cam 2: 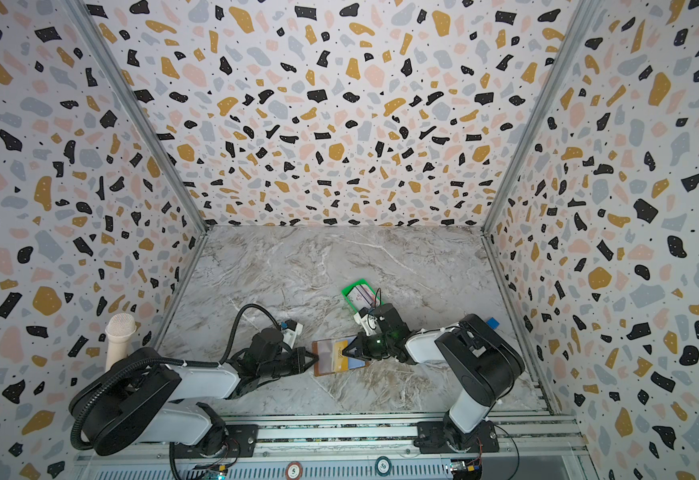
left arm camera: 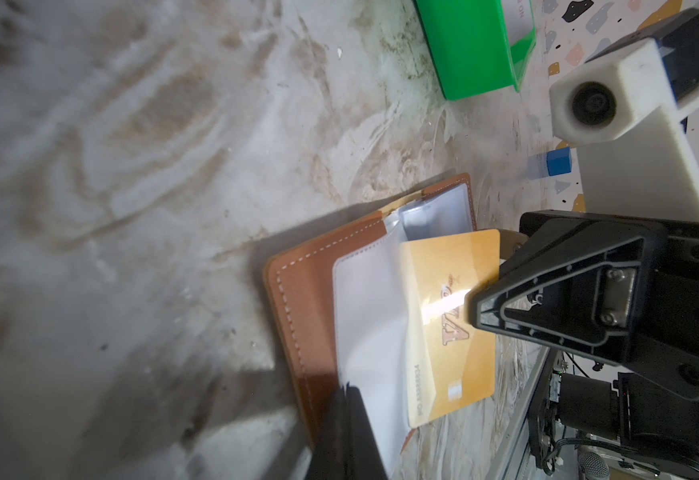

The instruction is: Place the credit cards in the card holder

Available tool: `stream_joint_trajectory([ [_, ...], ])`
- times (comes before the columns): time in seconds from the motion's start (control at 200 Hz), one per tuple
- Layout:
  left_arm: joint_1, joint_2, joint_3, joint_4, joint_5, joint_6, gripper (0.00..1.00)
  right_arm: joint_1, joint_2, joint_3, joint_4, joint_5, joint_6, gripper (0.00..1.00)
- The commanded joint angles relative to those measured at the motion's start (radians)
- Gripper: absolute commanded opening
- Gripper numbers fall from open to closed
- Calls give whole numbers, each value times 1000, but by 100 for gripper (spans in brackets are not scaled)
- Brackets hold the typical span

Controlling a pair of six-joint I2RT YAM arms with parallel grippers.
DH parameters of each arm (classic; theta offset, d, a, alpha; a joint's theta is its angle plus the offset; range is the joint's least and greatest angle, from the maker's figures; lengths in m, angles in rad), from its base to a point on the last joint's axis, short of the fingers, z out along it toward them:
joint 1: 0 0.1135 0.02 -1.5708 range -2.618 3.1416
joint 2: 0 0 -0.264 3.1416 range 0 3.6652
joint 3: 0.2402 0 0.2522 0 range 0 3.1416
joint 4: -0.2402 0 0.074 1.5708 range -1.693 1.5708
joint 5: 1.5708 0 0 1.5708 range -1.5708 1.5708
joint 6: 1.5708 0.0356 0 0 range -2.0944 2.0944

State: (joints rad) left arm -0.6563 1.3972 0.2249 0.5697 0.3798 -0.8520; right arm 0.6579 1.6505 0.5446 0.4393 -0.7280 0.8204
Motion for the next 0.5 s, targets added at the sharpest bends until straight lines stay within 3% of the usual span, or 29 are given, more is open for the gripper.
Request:
stream_joint_trajectory([
  [0.0,0,-7,-15,-20,-21,3,0,12,5,22,-29,-1,-49,0],
  [0.25,20,-118,1,-124,-92,18,0,15,4,26,-53,14,-86,0],
  [0.496,21,-70,14,-158,-107,38,0,19,16,36,-45,0,-102,0],
])
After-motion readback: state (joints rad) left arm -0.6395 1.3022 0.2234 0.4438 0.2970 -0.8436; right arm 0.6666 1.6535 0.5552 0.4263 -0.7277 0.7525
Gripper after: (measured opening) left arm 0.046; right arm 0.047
